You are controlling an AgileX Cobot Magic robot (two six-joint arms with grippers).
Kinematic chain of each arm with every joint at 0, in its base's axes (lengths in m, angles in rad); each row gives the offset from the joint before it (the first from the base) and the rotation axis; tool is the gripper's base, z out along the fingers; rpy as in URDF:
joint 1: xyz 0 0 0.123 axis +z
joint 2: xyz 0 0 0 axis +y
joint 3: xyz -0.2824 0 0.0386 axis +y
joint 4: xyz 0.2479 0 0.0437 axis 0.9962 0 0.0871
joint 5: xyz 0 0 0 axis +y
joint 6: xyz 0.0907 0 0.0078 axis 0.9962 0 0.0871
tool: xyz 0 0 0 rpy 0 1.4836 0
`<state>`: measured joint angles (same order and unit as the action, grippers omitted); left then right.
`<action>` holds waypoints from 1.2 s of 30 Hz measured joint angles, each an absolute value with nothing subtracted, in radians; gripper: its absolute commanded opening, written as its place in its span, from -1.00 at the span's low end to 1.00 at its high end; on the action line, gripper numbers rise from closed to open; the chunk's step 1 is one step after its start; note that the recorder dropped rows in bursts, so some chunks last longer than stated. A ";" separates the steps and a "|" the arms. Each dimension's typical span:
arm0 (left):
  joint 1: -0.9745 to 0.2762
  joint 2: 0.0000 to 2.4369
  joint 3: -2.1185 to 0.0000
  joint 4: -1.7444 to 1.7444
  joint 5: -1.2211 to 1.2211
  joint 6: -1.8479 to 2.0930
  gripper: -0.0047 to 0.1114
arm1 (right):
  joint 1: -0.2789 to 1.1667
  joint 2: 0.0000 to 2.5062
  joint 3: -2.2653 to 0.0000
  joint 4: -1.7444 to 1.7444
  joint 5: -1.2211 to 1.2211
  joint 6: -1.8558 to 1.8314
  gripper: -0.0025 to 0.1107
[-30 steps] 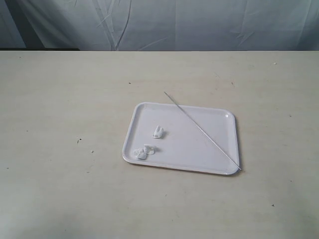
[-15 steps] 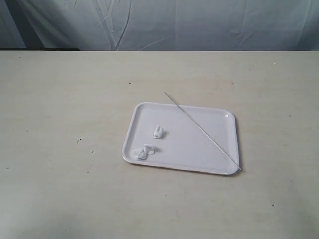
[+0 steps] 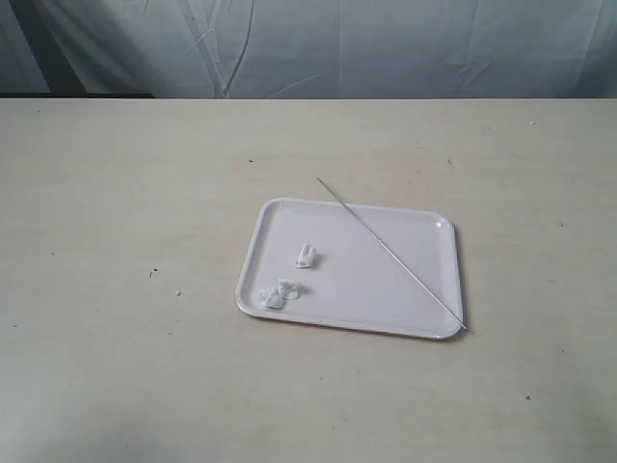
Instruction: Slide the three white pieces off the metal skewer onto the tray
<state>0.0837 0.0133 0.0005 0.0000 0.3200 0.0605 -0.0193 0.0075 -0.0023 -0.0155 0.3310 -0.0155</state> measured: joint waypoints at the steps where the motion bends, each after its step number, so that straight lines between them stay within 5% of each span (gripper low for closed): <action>1: 0.084 0.013 0.001 0.000 0.320 0.060 -0.92 | -0.019 0.008 -0.002 -0.016 0.345 -0.018 -0.97; 36: 0.084 0.013 0.001 0.000 0.320 0.061 -0.92 | -0.019 0.008 -0.002 -0.016 0.363 -0.022 -0.97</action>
<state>0.0837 0.0133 0.0005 0.0000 0.3200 0.0608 -0.0193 0.0075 -0.0023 -0.0155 0.3632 -0.0224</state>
